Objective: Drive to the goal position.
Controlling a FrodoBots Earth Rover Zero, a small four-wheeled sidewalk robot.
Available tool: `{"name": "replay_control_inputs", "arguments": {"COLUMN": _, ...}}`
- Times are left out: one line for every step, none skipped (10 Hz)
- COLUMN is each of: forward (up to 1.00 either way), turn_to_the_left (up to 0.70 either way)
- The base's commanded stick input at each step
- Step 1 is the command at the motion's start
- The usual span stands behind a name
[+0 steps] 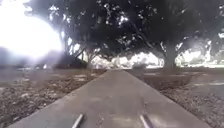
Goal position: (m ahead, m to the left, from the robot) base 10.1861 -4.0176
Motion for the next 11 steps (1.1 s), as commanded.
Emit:
{"name": "replay_control_inputs", "arguments": {"forward": 0.70, "turn_to_the_left": 0.00}}
{"name": "replay_control_inputs", "arguments": {"forward": 0.70, "turn_to_the_left": 0.00}}
{"name": "replay_control_inputs", "arguments": {"forward": 0.70, "turn_to_the_left": 0.00}}
{"name": "replay_control_inputs", "arguments": {"forward": 0.70, "turn_to_the_left": 0.00}}
{"name": "replay_control_inputs", "arguments": {"forward": 0.70, "turn_to_the_left": 0.00}}
{"name": "replay_control_inputs", "arguments": {"forward": 0.70, "turn_to_the_left": 0.00}}
{"name": "replay_control_inputs", "arguments": {"forward": 0.70, "turn_to_the_left": 0.00}}
{"name": "replay_control_inputs", "arguments": {"forward": 0.70, "turn_to_the_left": 0.00}}
{"name": "replay_control_inputs", "arguments": {"forward": 0.70, "turn_to_the_left": 0.00}}
{"name": "replay_control_inputs", "arguments": {"forward": 0.70, "turn_to_the_left": 0.00}}
{"name": "replay_control_inputs", "arguments": {"forward": 0.70, "turn_to_the_left": 0.00}}
